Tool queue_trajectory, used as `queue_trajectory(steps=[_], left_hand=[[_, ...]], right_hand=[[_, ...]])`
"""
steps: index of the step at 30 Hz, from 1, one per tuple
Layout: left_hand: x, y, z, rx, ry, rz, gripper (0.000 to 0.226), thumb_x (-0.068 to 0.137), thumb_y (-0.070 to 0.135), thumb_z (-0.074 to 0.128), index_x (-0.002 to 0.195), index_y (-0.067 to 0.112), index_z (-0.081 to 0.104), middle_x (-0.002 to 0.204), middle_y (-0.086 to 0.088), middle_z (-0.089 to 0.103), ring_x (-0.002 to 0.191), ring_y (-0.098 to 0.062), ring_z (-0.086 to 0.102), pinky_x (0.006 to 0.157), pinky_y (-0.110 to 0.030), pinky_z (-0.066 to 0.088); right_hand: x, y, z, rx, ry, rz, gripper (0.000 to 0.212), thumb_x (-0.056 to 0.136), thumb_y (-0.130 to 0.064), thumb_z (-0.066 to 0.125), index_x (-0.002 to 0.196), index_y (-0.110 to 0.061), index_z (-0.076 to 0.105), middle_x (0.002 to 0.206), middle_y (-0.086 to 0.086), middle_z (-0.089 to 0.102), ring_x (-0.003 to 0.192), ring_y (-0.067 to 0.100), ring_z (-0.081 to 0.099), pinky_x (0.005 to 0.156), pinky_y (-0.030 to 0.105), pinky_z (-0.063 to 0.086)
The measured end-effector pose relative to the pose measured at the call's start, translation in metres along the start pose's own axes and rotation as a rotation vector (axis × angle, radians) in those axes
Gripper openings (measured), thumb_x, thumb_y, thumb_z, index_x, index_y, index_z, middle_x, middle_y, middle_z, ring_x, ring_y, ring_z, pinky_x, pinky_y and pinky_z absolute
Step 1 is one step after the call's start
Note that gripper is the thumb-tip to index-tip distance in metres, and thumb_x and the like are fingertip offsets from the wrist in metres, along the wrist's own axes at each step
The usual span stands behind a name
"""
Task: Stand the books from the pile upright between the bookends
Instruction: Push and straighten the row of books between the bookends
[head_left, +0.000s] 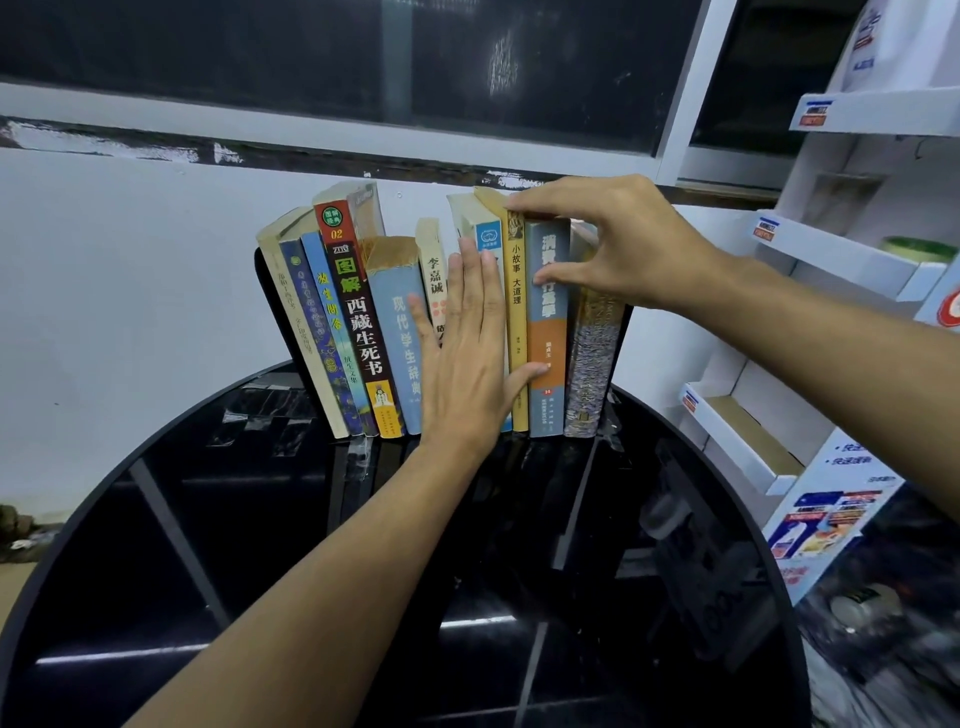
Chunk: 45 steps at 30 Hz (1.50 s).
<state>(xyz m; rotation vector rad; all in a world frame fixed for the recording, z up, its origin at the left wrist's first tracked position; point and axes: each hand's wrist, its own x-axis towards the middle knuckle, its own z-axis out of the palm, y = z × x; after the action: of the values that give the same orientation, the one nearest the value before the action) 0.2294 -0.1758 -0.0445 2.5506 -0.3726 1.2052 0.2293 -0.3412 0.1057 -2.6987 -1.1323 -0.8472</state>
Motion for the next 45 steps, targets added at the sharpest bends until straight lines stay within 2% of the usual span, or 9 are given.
queue_trajectory(steps=[6,11,20,26,29,32,36,41,45], left_hand=[[0.001,-0.001,0.004,0.023,0.017,0.007,0.122,0.083,0.07,0.062,0.16,0.005,-0.008,0.17,-0.017,-0.008,0.154,-0.024,-0.018,0.124,-0.063,0.001],[0.001,0.0,0.007,0.034,0.041,0.005,0.122,0.084,0.069,0.062,0.16,0.004,-0.006,0.17,-0.019,-0.006,0.154,-0.024,-0.018,0.124,-0.062,0.0],[0.002,0.0,0.008,0.047,0.037,0.009,0.121,0.084,0.07,0.06,0.159,0.005,-0.008,0.17,-0.018,-0.006,0.157,-0.031,-0.006,0.124,-0.062,0.0],[0.0,0.002,0.005,0.028,0.033,0.001,0.121,0.085,0.068,0.062,0.159,0.004,-0.009,0.169,-0.019,-0.007,0.156,-0.029,-0.013,0.124,-0.062,0.002],[-0.002,0.005,0.001,-0.028,0.025,0.019,0.123,0.084,0.066,0.064,0.159,0.003,-0.01,0.169,-0.019,-0.011,0.153,-0.028,-0.021,0.125,-0.059,-0.002],[-0.004,0.009,-0.003,-0.078,0.011,0.053,0.124,0.083,0.065,0.067,0.16,0.003,-0.008,0.169,-0.019,-0.013,0.155,-0.03,-0.017,0.125,-0.054,-0.009],[-0.002,0.016,-0.003,-0.091,-0.001,0.124,0.123,0.084,0.061,0.069,0.16,0.002,-0.006,0.169,-0.02,-0.011,0.157,-0.033,-0.011,0.126,-0.057,0.0],[0.0,0.024,0.004,-0.084,-0.026,0.129,0.127,0.081,0.062,0.071,0.159,0.003,-0.009,0.168,-0.021,-0.011,0.157,-0.034,-0.012,0.125,-0.059,0.011],[-0.001,0.028,0.01,-0.002,-0.046,0.135,0.131,0.078,0.066,0.071,0.16,0.0,-0.008,0.168,-0.023,-0.012,0.156,-0.035,-0.013,0.125,-0.058,0.01]], right_hand=[[-0.001,0.002,0.003,0.016,0.027,-0.014,0.065,0.081,-0.029,0.083,0.14,-0.014,0.059,0.137,0.002,0.063,0.126,0.012,0.057,0.102,0.006,0.036],[-0.001,0.002,0.006,0.018,0.058,-0.023,0.064,0.082,-0.027,0.083,0.139,-0.014,0.059,0.137,0.003,0.063,0.126,0.016,0.059,0.105,0.028,0.048],[-0.002,0.005,0.009,0.027,0.085,-0.034,0.065,0.081,-0.024,0.085,0.139,-0.013,0.059,0.136,0.004,0.063,0.125,0.016,0.059,0.107,0.028,0.047],[-0.003,-0.001,0.002,0.044,0.033,-0.001,0.064,0.084,-0.026,0.082,0.142,-0.018,0.056,0.139,0.0,0.061,0.128,0.013,0.056,0.107,0.027,0.047],[-0.01,0.003,-0.006,0.02,-0.002,0.007,0.063,0.087,-0.033,0.078,0.142,-0.016,0.055,0.14,0.0,0.06,0.129,0.013,0.054,0.105,0.026,0.045],[-0.023,0.016,-0.013,-0.009,-0.069,0.056,0.072,0.083,-0.045,0.078,0.144,-0.015,0.052,0.142,0.001,0.058,0.131,0.014,0.051,0.106,0.026,0.042],[-0.038,0.028,-0.022,-0.086,-0.151,0.163,0.089,0.074,-0.06,0.074,0.148,-0.017,0.047,0.147,0.001,0.054,0.134,0.019,0.049,0.11,0.032,0.039],[-0.04,0.028,-0.02,-0.104,-0.248,0.151,0.082,0.076,-0.054,0.07,0.147,-0.018,0.049,0.143,0.004,0.059,0.127,0.025,0.056,0.104,0.044,0.047],[-0.036,0.025,-0.017,-0.094,-0.241,0.116,0.075,0.08,-0.039,0.079,0.146,-0.015,0.051,0.142,0.007,0.06,0.126,0.029,0.058,0.102,0.049,0.05]])
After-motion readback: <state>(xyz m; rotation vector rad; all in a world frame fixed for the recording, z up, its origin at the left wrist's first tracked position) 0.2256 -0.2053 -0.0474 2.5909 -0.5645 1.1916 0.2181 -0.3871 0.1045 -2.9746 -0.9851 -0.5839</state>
